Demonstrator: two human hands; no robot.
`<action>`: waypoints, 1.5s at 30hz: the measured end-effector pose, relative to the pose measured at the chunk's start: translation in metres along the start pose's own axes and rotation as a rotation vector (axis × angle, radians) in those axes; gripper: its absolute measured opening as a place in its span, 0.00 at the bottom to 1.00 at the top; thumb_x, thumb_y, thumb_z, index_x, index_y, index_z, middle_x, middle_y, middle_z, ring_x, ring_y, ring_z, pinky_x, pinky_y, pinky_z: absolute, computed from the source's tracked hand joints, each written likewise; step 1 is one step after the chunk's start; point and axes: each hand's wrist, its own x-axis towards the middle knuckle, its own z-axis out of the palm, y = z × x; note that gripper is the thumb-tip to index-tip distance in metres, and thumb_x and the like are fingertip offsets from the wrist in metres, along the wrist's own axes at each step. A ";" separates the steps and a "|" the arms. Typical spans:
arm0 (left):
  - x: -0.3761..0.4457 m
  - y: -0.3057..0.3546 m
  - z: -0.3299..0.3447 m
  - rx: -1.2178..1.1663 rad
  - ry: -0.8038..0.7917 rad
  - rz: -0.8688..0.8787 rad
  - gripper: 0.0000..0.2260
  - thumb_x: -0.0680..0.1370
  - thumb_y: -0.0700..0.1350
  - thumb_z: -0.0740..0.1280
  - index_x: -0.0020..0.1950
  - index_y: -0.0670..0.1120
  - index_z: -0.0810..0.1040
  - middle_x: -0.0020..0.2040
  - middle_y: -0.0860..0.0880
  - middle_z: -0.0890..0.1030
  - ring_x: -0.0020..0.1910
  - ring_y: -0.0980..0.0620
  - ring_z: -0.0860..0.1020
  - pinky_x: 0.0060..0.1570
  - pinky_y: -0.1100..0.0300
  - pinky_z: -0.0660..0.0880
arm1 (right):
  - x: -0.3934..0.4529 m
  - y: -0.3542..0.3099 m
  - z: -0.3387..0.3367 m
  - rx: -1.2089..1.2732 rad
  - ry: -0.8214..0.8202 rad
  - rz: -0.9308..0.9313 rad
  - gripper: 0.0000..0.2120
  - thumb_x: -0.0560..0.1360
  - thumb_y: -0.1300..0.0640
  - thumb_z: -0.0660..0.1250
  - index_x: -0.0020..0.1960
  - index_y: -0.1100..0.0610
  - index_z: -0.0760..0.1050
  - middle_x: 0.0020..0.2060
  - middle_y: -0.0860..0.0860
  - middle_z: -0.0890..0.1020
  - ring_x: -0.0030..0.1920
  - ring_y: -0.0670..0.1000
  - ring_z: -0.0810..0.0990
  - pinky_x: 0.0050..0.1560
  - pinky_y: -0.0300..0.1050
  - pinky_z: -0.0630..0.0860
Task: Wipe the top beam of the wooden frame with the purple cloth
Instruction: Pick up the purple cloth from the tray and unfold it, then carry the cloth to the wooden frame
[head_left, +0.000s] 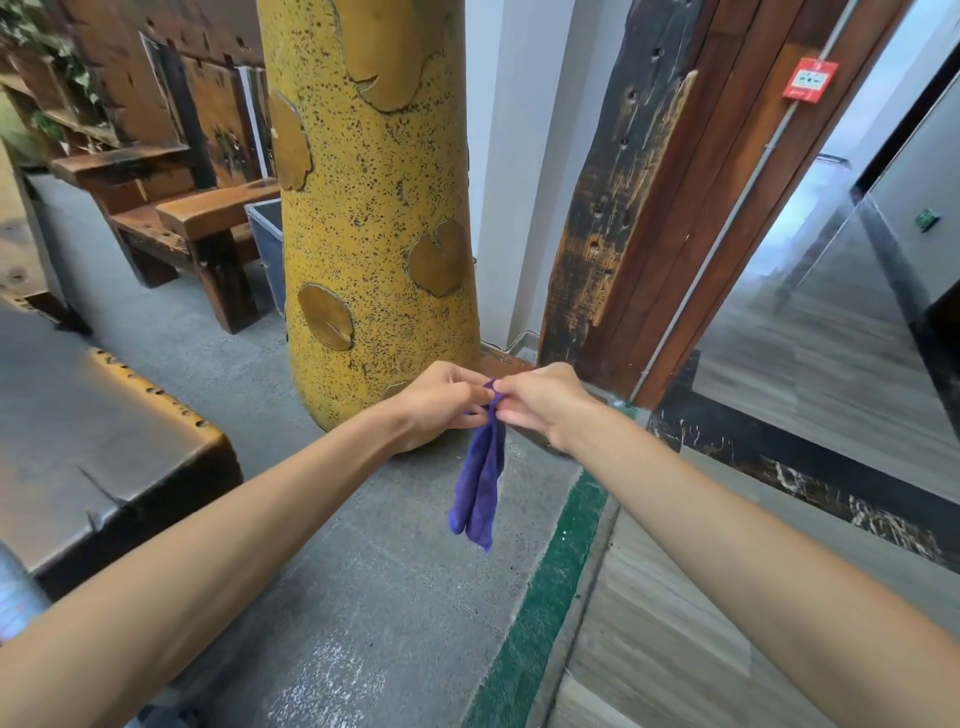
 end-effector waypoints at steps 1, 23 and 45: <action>-0.001 0.001 0.001 0.021 -0.012 0.024 0.11 0.80 0.31 0.62 0.59 0.30 0.81 0.51 0.39 0.82 0.51 0.46 0.77 0.57 0.60 0.79 | -0.002 -0.001 0.003 -0.006 0.017 -0.014 0.02 0.74 0.70 0.73 0.46 0.66 0.81 0.40 0.60 0.87 0.38 0.53 0.88 0.39 0.44 0.86; 0.003 0.011 -0.070 0.336 0.180 0.177 0.18 0.73 0.35 0.57 0.32 0.46 0.83 0.34 0.48 0.84 0.33 0.58 0.78 0.42 0.59 0.73 | 0.031 0.028 0.002 -1.206 -0.394 -0.520 0.18 0.71 0.42 0.75 0.32 0.54 0.77 0.30 0.49 0.73 0.35 0.51 0.74 0.41 0.47 0.71; 0.043 -0.021 -0.238 0.837 0.466 0.359 0.09 0.81 0.39 0.66 0.55 0.46 0.84 0.52 0.46 0.81 0.52 0.48 0.77 0.53 0.51 0.76 | 0.139 -0.047 0.072 -1.293 -0.421 -1.048 0.11 0.70 0.63 0.68 0.33 0.56 0.68 0.38 0.51 0.77 0.39 0.56 0.75 0.41 0.54 0.76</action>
